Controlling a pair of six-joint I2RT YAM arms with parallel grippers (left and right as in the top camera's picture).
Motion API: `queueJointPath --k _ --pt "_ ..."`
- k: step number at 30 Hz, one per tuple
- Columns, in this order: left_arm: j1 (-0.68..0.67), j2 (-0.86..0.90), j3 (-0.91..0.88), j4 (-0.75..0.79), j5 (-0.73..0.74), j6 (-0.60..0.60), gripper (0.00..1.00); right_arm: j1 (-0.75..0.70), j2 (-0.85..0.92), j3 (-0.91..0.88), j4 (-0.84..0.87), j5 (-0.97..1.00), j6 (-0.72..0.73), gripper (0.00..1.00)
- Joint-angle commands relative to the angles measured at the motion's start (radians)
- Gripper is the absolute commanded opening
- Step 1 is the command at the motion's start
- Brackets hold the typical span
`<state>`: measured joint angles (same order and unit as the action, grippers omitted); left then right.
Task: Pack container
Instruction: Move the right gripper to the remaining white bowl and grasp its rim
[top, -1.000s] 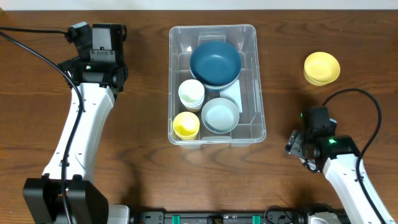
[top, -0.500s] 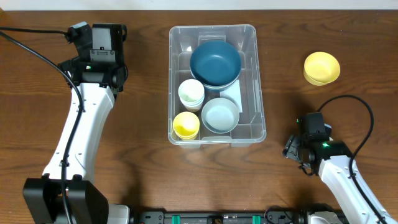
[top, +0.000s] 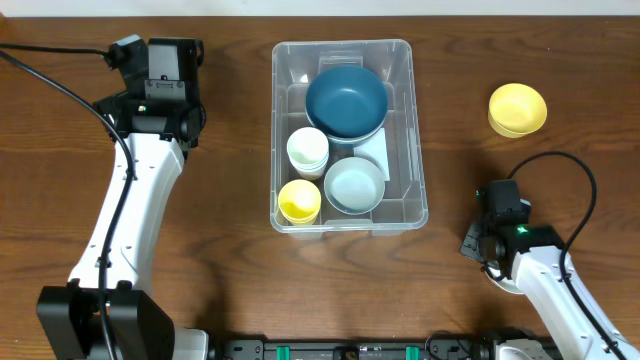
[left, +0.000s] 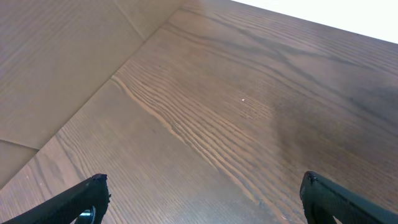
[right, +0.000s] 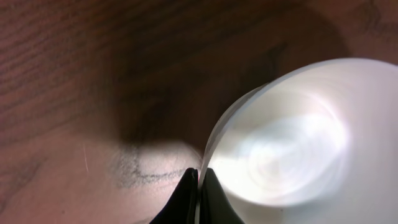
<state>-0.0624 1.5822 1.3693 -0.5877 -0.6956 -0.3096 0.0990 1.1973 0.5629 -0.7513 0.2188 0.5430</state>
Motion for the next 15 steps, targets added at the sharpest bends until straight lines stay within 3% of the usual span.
queueJointPath --k 1,15 --pt "0.003 -0.015 0.003 -0.003 -0.023 0.006 0.98 -0.008 0.004 0.059 -0.016 -0.005 -0.036 0.01" --pt "0.003 -0.015 0.003 -0.002 -0.023 0.006 0.98 -0.008 0.004 0.211 -0.008 0.063 -0.053 0.01"
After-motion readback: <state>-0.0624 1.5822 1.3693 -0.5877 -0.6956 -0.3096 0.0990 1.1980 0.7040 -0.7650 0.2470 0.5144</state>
